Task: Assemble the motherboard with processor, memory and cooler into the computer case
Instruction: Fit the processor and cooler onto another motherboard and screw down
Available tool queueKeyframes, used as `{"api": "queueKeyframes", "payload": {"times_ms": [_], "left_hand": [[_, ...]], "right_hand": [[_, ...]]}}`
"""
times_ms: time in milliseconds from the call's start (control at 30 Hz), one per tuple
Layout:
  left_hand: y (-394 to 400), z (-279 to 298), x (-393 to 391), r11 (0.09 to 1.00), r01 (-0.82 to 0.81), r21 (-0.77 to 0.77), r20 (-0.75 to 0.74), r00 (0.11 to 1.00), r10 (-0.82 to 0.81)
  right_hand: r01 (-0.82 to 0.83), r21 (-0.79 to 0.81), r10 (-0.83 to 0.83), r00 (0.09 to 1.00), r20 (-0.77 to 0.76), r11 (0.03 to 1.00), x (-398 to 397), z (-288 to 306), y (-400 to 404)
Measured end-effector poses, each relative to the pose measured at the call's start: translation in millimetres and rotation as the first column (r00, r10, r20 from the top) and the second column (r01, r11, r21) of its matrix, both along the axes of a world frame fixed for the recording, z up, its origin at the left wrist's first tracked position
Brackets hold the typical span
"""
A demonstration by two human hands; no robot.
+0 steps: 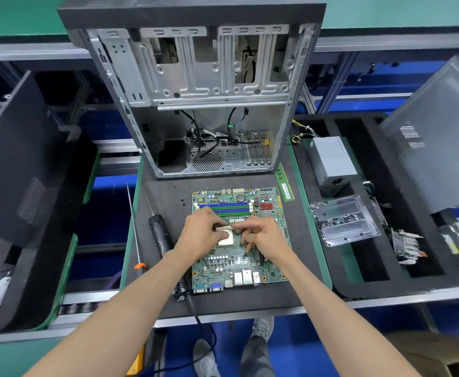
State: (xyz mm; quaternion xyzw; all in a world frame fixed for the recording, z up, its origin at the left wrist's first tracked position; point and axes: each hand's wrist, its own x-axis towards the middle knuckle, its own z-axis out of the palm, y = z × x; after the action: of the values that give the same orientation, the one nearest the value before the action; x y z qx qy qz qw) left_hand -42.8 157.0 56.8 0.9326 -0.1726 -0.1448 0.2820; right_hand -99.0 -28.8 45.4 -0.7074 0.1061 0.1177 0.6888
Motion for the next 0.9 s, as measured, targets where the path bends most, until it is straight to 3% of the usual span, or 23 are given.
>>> {"api": "queueKeyframes", "payload": {"times_ms": [400,567,733,900], "left_hand": [[-2.4,7.4,5.7,0.999,0.041,0.027,-0.023,0.999,-0.040],[-2.2,7.8,5.9,0.999,0.040,-0.007,-0.019,0.999,-0.040],[-1.3,7.9,6.2,0.998,0.053,-0.017,-0.027,0.998,-0.053],[-0.8,6.8,7.3,0.998,0.054,-0.023,-0.032,0.998,-0.055]], "right_hand": [[-0.035,0.011,0.035,0.999,0.009,0.999,-0.6,6.7,0.6],[-0.074,-0.177,0.081,0.996,0.031,0.981,-1.8,6.8,1.5],[-0.171,-0.409,0.184,0.983,-0.008,0.897,2.4,6.0,5.1],[-0.213,-0.468,0.201,0.977,-0.075,0.858,6.7,6.3,7.4]]}}
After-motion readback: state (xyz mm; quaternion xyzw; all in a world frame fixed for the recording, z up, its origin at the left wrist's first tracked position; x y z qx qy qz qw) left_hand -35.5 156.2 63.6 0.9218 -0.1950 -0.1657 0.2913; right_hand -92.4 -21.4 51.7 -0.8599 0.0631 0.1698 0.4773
